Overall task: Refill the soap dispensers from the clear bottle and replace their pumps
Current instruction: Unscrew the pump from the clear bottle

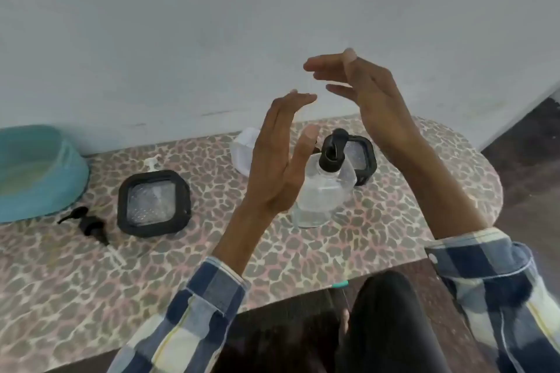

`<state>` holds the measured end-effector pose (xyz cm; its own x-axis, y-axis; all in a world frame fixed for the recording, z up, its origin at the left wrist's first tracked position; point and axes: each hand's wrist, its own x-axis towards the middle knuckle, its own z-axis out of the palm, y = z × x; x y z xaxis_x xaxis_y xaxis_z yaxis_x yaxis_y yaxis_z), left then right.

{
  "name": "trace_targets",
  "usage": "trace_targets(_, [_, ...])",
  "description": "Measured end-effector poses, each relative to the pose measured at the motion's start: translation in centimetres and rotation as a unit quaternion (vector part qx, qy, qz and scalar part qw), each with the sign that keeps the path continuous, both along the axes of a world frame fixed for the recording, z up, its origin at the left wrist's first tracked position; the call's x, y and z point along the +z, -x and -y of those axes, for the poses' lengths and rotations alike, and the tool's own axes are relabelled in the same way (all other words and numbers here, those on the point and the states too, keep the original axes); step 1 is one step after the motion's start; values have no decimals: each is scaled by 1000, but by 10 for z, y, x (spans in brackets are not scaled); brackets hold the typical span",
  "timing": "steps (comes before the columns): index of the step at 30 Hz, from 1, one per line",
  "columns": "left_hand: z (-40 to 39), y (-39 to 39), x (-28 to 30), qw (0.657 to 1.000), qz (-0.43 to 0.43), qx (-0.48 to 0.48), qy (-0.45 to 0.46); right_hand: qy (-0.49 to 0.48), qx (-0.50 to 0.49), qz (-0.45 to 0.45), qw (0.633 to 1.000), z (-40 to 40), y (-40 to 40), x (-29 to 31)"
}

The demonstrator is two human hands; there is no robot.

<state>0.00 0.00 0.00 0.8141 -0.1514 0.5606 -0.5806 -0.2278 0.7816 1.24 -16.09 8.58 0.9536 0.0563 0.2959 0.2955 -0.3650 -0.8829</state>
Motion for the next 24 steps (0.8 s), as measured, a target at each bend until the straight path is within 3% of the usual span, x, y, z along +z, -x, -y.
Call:
trace_targets(7, [9,29,-40,999,-3,-44,9,-113,-41,17,993,14,44,-81])
trace_targets(13, [16,63,-37,995,-30,20,-98,-82,-20,-24,996,12,105,-128])
trace_targets(24, [-47,106,-20,972,0,198,-127,-83,117,-52,988,-43,134,-110])
